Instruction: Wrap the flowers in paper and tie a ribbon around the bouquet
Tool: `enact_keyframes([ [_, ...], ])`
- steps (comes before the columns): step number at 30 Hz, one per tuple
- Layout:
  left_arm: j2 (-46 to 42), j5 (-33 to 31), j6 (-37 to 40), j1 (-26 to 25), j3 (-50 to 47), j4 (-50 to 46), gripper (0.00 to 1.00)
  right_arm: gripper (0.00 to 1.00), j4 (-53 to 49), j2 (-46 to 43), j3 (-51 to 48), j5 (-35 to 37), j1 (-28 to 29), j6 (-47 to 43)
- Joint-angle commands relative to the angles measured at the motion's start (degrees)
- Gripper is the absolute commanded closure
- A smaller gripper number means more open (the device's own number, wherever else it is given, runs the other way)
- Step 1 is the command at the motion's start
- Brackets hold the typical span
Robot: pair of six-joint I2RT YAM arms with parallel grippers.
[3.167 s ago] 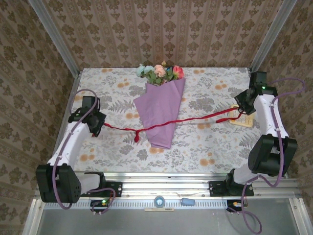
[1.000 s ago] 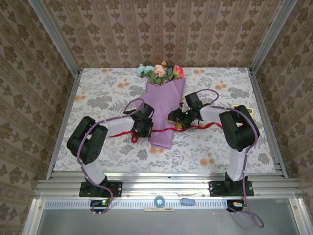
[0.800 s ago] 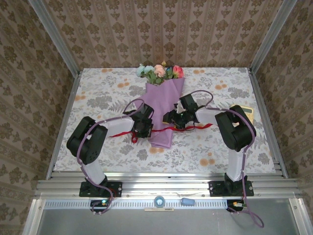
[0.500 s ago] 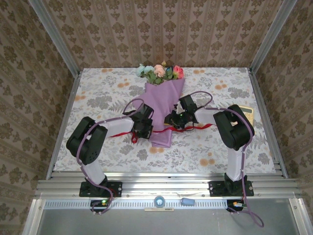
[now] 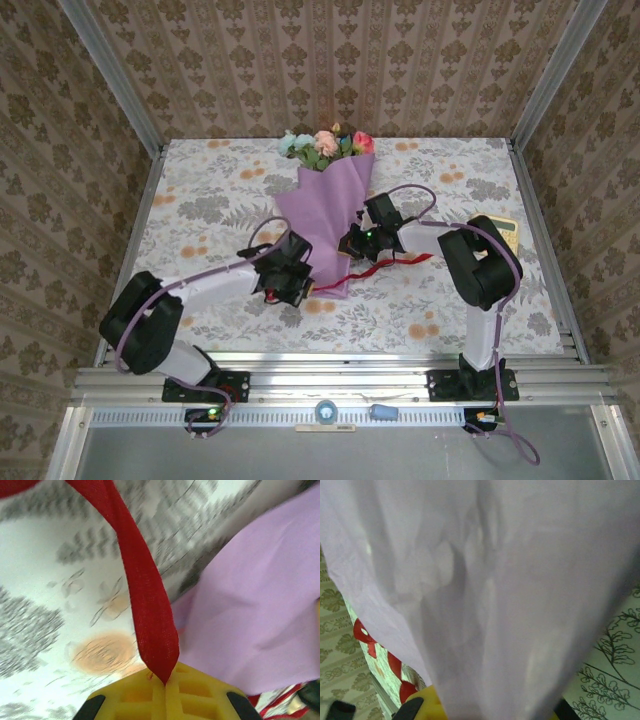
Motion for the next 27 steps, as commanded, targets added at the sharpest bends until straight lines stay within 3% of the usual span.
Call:
enact_keyframes([
  [1, -2.94, 1.82, 0.87, -2.41, -4.37, -3.77, 1.0, 1.0, 3.71, -2.26, -0.63, 1.81, -0.12, 2.43],
  [7, -3.55, -1.26, -1.64, -0.35, -9.81, 1.6, 1.0, 1.0, 2.87, -5.45, 0.4, 0.21, -0.12, 4.89],
  [14, 0.51, -5.58, 1.53, 8.78, -9.4, 12.66, 1.0, 1.0, -5.43, -10.43, 0.11, -4.28, -0.38, 3.8],
  [20, 8.7, -3.73, 8.51, 18.2, -1.93, 19.44, 1.0, 1.0, -10.56, -16.84, -3.89, -6.36, -0.21, 3.88],
  [27, 14.76, -1.83, 12.33, 24.66, 6.94, 18.68, 1.0, 1.0, -9.64, -22.84, -11.49, -5.79, 2.43, 6.1],
])
